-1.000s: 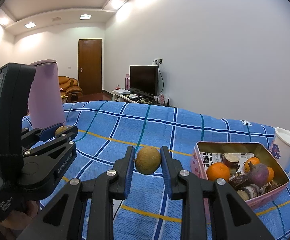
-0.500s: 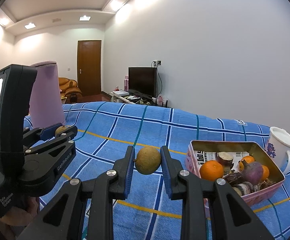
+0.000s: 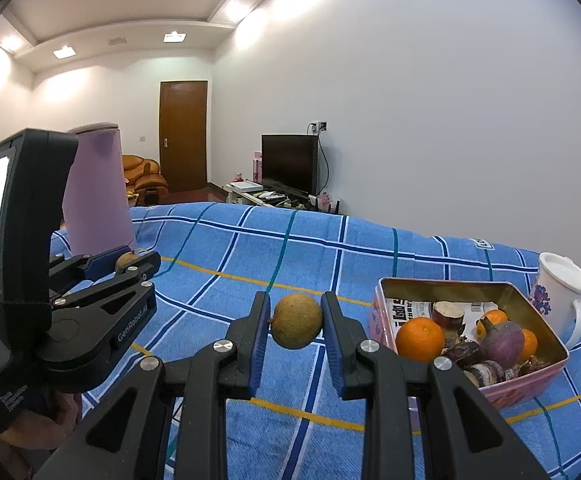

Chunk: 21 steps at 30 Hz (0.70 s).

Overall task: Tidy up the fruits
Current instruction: 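Hold both grasped longans above the bedspread, then carry both held longans over the pink tin tray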

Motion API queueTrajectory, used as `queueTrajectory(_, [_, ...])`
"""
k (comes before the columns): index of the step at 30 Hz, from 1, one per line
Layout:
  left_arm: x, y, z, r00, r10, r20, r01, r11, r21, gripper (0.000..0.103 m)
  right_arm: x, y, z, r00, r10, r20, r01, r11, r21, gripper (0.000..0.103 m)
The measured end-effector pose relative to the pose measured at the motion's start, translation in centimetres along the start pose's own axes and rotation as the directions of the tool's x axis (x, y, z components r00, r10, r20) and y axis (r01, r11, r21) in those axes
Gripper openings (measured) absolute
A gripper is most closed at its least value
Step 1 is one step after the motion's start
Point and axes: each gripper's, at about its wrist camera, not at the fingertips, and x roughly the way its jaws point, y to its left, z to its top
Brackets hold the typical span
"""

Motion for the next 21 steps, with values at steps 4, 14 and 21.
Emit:
queueTrajectory(4, [0.1,0.2,0.0,1.000,-0.002,-0.006,0.002,1.000,-0.008,0.029,-0.5,-0.3,-0.1,1.000,0.021,0.010,-0.021,1.000,0.013,0.028])
queueTrajectory(14, [-0.1,-0.7,-0.1,1.000,-0.022,-0.007,0.022,1.000,0.015,0.029,-1.0,-1.1,-0.3,1.000,0.022,0.021,-0.023,0.999,0.033,0.028])
queueTrajectory(21, [-0.7,-2.4,-0.2,0.999,-0.054,-0.005,0.054,0.997,0.046,0.029,-1.3,-2.3,-0.4,0.999,-0.025,0.019,0.025,0.999,0.027,0.028])
